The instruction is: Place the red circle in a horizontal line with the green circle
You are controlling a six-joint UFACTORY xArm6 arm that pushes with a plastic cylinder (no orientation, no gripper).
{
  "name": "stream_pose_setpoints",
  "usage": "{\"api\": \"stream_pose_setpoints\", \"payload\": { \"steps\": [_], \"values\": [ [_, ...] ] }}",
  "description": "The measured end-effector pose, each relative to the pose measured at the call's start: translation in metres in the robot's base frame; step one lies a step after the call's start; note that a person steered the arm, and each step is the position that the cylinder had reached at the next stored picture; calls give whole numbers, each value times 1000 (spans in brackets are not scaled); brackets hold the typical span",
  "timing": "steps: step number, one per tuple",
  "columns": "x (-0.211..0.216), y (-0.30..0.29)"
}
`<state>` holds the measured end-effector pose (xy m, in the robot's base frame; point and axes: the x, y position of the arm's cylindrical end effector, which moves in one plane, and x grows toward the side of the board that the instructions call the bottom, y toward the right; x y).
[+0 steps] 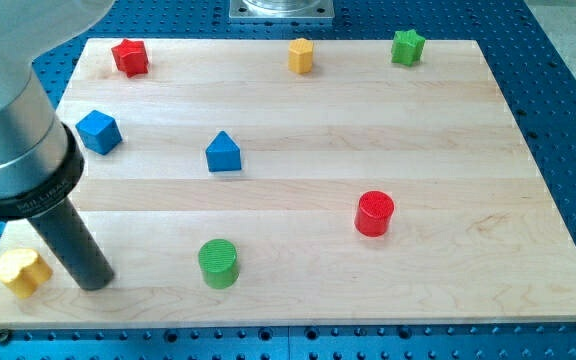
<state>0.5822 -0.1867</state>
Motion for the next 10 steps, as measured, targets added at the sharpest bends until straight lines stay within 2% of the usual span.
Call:
{"api": "stream_pose_setpoints", "payload": {
  "steps": [2,4,5,6,7,8,9,10],
  "values": [
    [-61,89],
    [-67,109],
    [-67,151],
    [-69,301],
    [-75,304],
    [-77,350],
    [-100,415],
    [-108,506]
  ]
}}
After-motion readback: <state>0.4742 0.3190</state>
